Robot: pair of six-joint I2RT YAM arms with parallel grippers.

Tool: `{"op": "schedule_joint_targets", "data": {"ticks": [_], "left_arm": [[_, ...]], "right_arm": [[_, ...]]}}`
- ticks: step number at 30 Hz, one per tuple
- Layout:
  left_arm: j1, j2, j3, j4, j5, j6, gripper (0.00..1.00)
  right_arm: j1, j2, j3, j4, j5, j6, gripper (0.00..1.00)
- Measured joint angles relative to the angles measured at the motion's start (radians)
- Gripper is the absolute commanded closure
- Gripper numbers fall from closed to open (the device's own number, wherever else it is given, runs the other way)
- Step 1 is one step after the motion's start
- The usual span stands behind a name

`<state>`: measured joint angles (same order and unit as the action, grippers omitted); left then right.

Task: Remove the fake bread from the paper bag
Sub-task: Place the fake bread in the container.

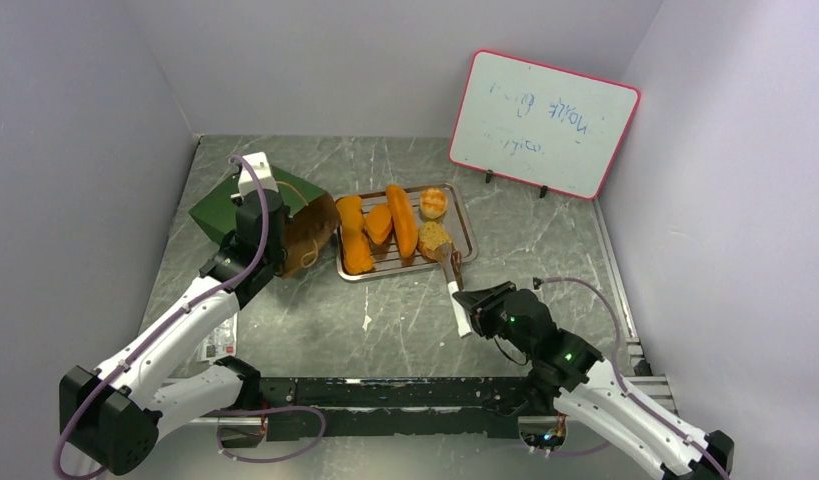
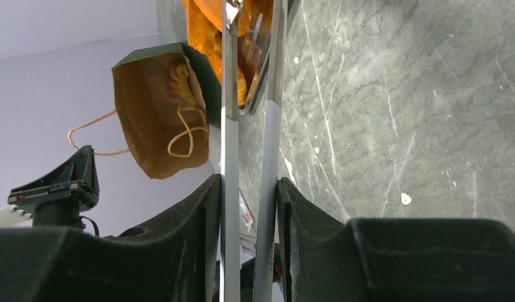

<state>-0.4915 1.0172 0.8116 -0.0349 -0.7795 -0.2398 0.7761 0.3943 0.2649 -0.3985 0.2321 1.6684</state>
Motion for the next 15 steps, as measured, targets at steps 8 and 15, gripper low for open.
{"op": "schedule_joint_targets", "data": {"ticks": [8, 15], "left_arm": [[0.0, 0.0, 0.0, -0.001, 0.0, 0.0, 0.93], [0.0, -0.004, 0.0, -0.005, 0.0, 0.0, 0.93]], "right_arm": [[0.0, -0.031, 0.036, -0.065, 0.02, -0.002, 0.67], [0.0, -0.051, 0.059, -0.101, 0.031, -0.005, 0.67]]}}
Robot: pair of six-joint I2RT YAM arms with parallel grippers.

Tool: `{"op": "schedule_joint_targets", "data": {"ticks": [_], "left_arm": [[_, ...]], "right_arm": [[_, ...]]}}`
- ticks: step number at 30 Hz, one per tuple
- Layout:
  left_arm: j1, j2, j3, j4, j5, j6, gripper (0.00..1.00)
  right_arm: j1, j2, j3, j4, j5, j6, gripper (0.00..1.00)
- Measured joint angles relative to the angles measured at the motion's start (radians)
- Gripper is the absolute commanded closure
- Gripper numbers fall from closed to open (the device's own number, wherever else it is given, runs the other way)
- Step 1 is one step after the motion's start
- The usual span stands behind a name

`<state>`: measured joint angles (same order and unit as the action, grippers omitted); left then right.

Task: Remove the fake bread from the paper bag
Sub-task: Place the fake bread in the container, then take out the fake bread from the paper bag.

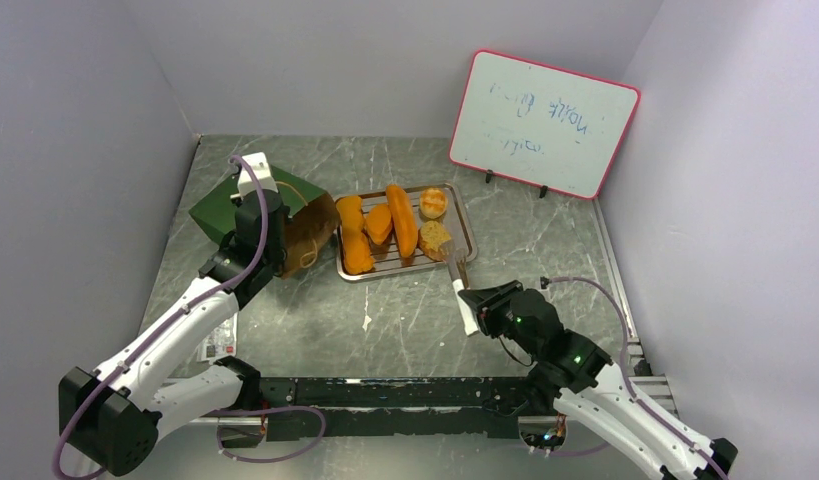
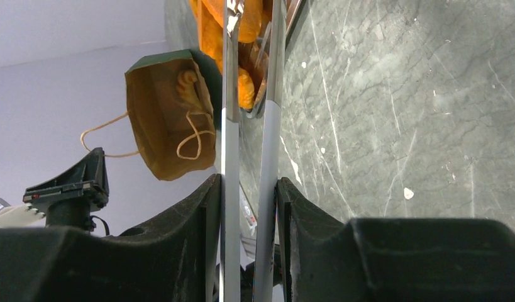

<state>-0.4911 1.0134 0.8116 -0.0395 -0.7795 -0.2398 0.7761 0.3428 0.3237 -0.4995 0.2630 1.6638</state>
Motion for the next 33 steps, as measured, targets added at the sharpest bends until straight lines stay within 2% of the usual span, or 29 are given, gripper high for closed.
{"op": "schedule_joint_targets", "data": {"ticks": [9, 14, 24, 33], "left_arm": [[0.0, -0.003, 0.0, -0.006, 0.002, 0.0, 0.93], [0.0, -0.012, 0.0, -0.012, 0.007, 0.0, 0.93], [0.0, -0.019, 0.0, -0.032, 0.049, 0.0, 0.93], [0.002, -0.038, 0.0, -0.047, 0.072, 0.001, 0.93]], "right_arm": [[0.0, 0.002, 0.014, -0.023, 0.007, -0.024, 0.68], [-0.001, 0.108, 0.1, 0.001, -0.003, -0.114, 0.69], [0.008, 0.317, 0.225, 0.186, -0.091, -0.283, 0.7], [0.137, 0.529, 0.28, 0.344, -0.135, -0.342, 0.7]]}}
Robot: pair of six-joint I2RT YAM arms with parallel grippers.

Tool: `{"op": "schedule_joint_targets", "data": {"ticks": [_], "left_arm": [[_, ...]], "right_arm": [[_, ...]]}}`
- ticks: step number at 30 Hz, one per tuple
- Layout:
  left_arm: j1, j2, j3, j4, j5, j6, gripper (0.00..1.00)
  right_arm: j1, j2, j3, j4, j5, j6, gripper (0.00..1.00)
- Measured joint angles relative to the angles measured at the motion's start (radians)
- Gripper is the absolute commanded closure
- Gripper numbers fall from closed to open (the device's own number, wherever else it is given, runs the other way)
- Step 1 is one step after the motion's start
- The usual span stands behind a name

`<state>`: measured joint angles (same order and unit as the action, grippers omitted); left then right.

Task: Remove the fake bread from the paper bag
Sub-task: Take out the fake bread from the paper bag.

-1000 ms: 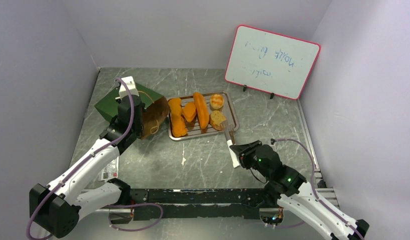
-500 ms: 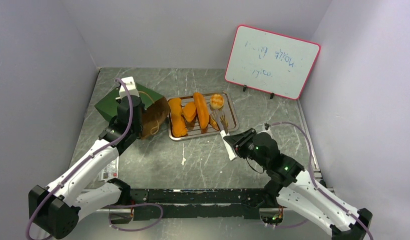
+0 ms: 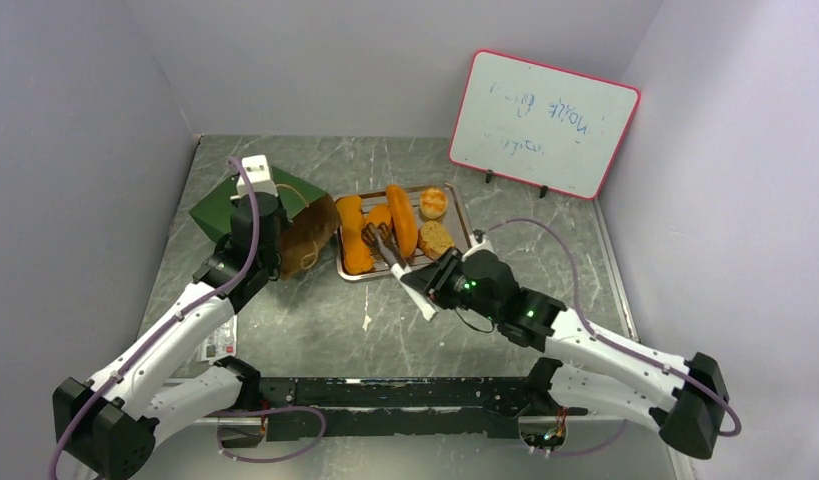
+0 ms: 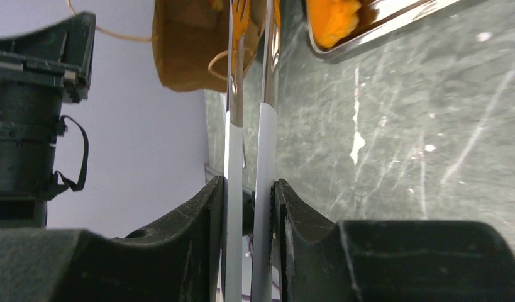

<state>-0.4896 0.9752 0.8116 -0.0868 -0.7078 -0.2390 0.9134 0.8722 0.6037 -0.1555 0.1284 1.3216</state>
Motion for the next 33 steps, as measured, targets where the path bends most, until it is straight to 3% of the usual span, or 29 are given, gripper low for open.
{"op": "schedule_joint_targets", "data": {"ticks": [11, 33], "left_arm": [[0.0, -0.015, 0.0, -0.026, 0.022, 0.0, 0.93], [0.0, -0.114, -0.001, -0.122, 0.079, -0.035, 0.93]], "right_arm": [[0.131, 0.211, 0.107, 0.156, -0.012, -0.024, 0.7], [0.152, 0.666, 0.336, 0.382, -0.122, -0.023, 0.7]]}}
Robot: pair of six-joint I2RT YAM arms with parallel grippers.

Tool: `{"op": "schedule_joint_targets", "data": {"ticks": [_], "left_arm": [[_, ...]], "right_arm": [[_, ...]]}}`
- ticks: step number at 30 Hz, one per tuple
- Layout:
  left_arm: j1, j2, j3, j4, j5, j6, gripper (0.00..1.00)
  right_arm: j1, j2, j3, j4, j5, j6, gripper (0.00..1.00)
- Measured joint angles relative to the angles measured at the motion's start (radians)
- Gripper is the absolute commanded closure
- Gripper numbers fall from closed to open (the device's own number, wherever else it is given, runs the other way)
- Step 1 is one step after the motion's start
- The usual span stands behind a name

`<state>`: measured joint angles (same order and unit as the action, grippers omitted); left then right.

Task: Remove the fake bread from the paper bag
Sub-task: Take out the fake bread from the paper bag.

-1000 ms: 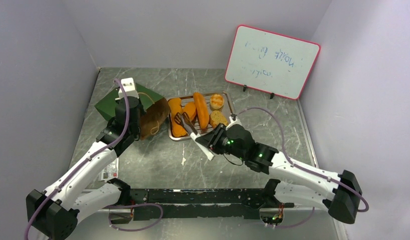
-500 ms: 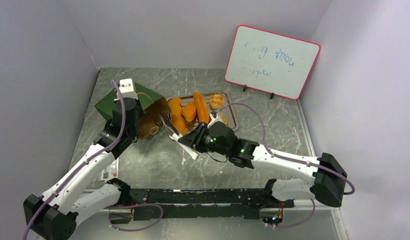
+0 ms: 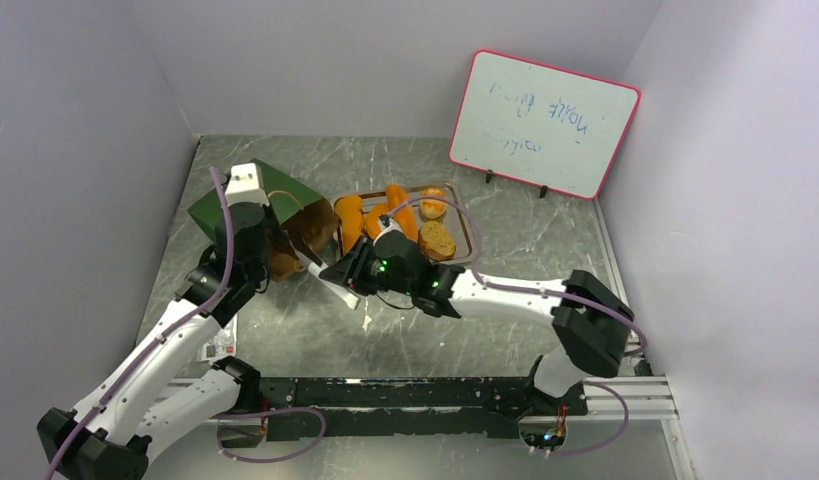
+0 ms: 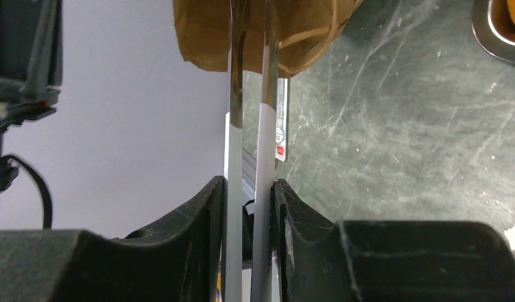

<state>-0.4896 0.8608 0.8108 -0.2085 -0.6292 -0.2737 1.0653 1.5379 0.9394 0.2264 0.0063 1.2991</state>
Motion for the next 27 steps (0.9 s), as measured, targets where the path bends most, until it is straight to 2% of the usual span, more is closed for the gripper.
{"op": "schedule_joint_targets", "data": {"ticks": [17, 27], "left_arm": [[0.0, -0.074, -0.015, -0.104, 0.028, -0.087, 0.93], [0.0, -0.079, -0.017, -0.126, 0.047, -0.117, 0.93]], "right_arm": [[-0.093, 0.38, 0.188, 0.199, -0.111, 0.078, 0.68], [-0.112, 0.494, 0.253, 0.24, -0.126, 0.103, 0.65]]}}
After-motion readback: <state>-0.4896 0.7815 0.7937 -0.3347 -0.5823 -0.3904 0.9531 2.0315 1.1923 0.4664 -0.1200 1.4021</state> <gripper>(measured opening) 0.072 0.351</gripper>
